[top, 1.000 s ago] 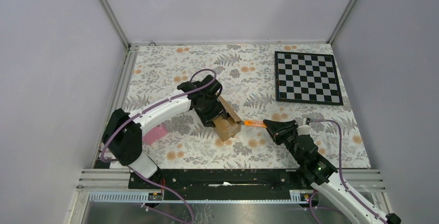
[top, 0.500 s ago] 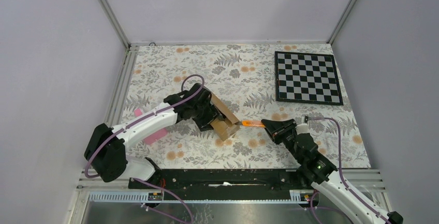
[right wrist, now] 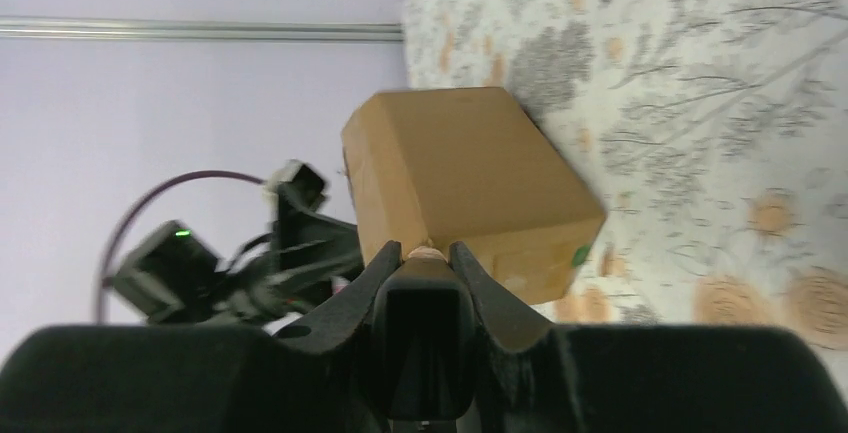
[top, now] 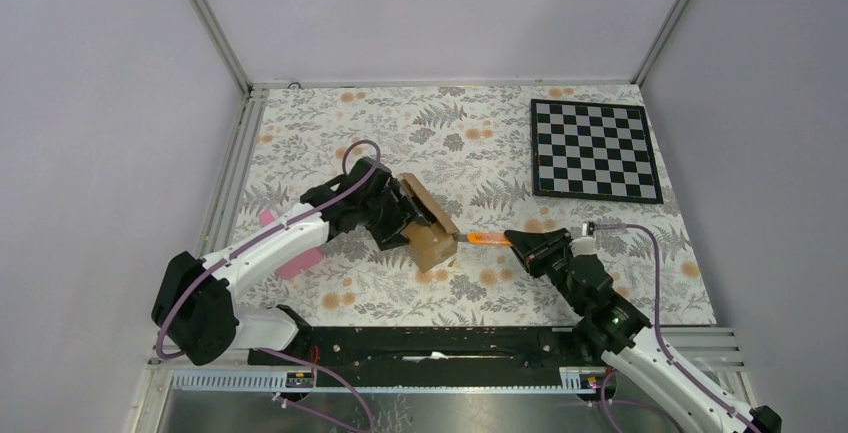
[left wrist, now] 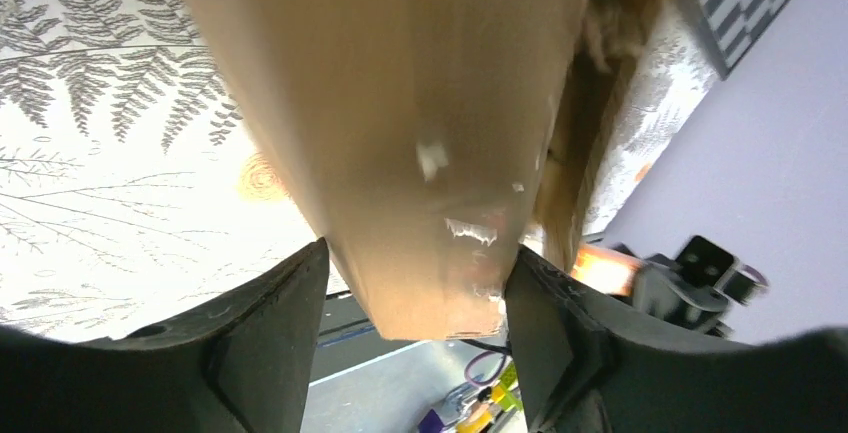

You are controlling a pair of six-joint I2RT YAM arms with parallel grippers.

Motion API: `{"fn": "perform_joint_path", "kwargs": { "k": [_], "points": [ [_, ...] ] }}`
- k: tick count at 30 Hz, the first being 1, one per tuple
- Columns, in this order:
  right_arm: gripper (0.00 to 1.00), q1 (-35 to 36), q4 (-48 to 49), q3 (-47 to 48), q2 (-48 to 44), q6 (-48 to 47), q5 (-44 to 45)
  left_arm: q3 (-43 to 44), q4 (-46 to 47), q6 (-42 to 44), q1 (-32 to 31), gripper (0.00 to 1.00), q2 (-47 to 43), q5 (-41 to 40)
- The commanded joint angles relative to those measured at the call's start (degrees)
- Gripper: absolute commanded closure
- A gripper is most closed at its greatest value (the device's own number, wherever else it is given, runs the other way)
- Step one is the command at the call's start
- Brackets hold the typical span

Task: Unpack the express box
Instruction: Cut the express box at the center of the board, then place the knife at the center of the board.

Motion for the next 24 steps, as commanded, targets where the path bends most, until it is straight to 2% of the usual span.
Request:
{"fn": "perform_joint_path", "kwargs": {
  "k": [1, 8, 13, 17, 24],
  "points": [
    [1.0, -0.5, -4.5, -0.2, 3.2, -5.0, 0.9, 5.1, 2.3, 2.9, 1.2, 0.33, -2.3, 1.4],
    [1.0, -0.5, -0.1, 2.1, 5.5, -6.6, -1.0, 8.8, -3.5, 6.3, 1.8, 0.27, -1.5, -3.1],
    [1.0, -0.5, 0.9, 3.7, 6.2, -7.8, -1.9, 16.3, -16.3, 9.0, 2.6, 0.25, -0.3, -15.3],
    [1.0, -0.5, 2.0, 5.5, 6.9, -8.5, -3.8, 21.0, -22.7, 9.8, 2.6, 0.15, 1.6, -20.8],
    [1.0, -0.5, -4.0, 11.7, 5.6, -10.8, -6.3, 20.6, -20.8, 11.0, 3.9, 0.12, 4.4, -18.8]
  ]
}}
